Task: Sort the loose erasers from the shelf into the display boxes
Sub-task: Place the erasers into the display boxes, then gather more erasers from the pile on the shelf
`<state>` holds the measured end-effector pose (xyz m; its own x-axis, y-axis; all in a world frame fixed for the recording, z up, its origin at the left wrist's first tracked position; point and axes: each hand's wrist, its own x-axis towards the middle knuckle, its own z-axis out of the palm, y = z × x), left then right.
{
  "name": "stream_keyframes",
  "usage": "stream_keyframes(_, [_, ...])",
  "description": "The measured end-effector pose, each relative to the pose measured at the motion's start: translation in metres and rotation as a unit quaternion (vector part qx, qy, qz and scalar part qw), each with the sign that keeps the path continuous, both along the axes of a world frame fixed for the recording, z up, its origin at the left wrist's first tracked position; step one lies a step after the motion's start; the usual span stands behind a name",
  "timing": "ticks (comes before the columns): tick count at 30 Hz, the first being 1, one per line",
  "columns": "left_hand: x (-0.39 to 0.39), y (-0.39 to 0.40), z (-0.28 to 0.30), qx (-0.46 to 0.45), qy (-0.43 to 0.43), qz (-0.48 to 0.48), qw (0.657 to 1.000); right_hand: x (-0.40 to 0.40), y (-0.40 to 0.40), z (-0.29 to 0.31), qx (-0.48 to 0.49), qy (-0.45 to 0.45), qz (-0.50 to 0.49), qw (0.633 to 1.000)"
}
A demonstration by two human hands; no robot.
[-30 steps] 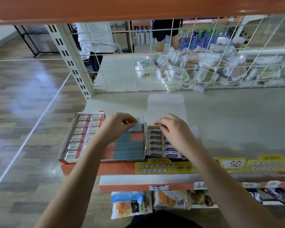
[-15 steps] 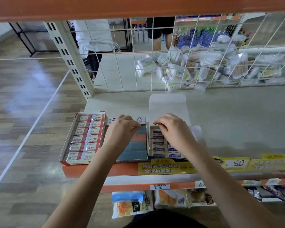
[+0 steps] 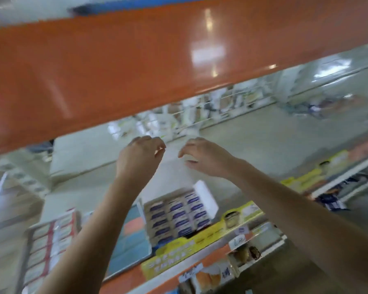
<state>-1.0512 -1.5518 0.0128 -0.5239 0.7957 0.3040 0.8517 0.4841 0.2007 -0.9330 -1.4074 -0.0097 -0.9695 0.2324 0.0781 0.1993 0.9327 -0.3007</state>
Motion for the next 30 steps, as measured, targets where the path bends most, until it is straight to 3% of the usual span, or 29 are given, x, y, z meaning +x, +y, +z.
stream_keyframes(7, [0.094, 0.211, -0.017, -0.137, 0.01, -0.176, 0.975, 0.091, 0.173, -0.007, 0.025, -0.086, -0.168, 0.982])
stream_keyframes(11, [0.147, 0.324, -0.044, -0.159, 0.018, -0.193, 0.968, 0.153, 0.272, -0.025, 0.023, -0.12, -0.254, 0.959])
stream_keyframes(16, [0.187, 0.436, -0.069, -0.174, -0.002, -0.154, 0.973, 0.208, 0.368, -0.047, 0.039, -0.083, -0.34, 0.936])
stream_keyframes(21, [0.19, 0.49, -0.084, -0.152, 0.019, -0.104, 0.983, 0.21, 0.417, -0.071, 0.011, -0.042, -0.389, 0.92])
stream_keyframes(30, [0.183, 0.503, -0.096, -0.094, -0.046, -0.157, 0.982, 0.216, 0.427, -0.073, -0.064, 0.036, -0.329, 0.942])
